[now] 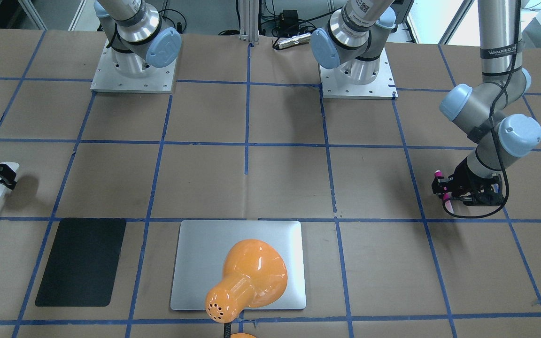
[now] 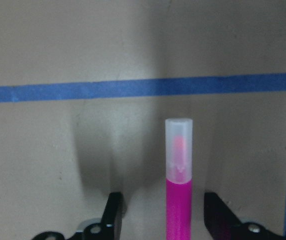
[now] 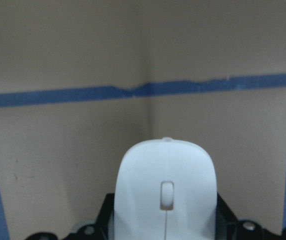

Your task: Place pen and mouse around notebook

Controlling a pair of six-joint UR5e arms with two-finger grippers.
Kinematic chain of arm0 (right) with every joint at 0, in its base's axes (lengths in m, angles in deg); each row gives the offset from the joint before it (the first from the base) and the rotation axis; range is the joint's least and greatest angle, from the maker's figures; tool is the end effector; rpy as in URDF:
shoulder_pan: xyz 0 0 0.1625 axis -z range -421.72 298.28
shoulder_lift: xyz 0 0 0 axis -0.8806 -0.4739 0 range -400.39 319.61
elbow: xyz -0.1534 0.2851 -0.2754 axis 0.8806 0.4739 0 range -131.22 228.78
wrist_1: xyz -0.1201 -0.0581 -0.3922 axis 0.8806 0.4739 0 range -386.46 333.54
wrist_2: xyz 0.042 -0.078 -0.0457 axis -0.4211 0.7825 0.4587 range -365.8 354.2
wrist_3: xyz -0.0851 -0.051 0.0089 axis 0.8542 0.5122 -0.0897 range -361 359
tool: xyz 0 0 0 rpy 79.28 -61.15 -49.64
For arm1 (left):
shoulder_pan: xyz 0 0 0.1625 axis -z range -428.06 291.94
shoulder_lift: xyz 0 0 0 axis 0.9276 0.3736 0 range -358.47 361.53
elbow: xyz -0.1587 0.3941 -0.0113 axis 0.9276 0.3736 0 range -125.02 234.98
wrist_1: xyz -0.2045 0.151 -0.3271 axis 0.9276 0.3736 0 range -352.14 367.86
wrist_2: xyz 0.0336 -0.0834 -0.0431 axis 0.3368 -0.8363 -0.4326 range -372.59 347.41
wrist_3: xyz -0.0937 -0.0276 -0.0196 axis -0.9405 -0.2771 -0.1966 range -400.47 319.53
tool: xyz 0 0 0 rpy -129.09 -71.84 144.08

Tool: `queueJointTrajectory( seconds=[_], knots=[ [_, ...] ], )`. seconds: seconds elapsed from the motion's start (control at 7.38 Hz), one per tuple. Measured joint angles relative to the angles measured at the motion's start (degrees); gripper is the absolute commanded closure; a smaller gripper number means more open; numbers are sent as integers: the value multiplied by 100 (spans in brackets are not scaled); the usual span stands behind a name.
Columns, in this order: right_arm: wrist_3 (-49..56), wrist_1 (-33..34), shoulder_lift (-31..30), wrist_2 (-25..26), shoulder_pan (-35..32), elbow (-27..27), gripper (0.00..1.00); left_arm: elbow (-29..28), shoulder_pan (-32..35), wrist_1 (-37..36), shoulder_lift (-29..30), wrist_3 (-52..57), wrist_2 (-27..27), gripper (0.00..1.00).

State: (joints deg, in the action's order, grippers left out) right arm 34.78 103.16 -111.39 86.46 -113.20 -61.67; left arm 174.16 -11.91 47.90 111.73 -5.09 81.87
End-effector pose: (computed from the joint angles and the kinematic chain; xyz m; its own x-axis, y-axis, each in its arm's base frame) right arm -0.2358 -0.5041 0.2160 -0.9983 0.0473 0.0337 0.0480 0.9986 0.0205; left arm 0.1759 -0.4875 0.1653 -0.9972 0.0275 -0.0692 0.0250 0.9990 0.0368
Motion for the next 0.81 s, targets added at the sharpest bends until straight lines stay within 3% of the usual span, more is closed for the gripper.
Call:
queueJointTrajectory(
  seconds=[0.27,0.81],
  knots=[
    [-540,-355,197,5,-708,760,47,-8,22,-6,-32,-123,-54,89],
    [-2002,-567,1297,22,-2101,2081,41,-36,123,91,-232,-301,-80,89]
  ],
)
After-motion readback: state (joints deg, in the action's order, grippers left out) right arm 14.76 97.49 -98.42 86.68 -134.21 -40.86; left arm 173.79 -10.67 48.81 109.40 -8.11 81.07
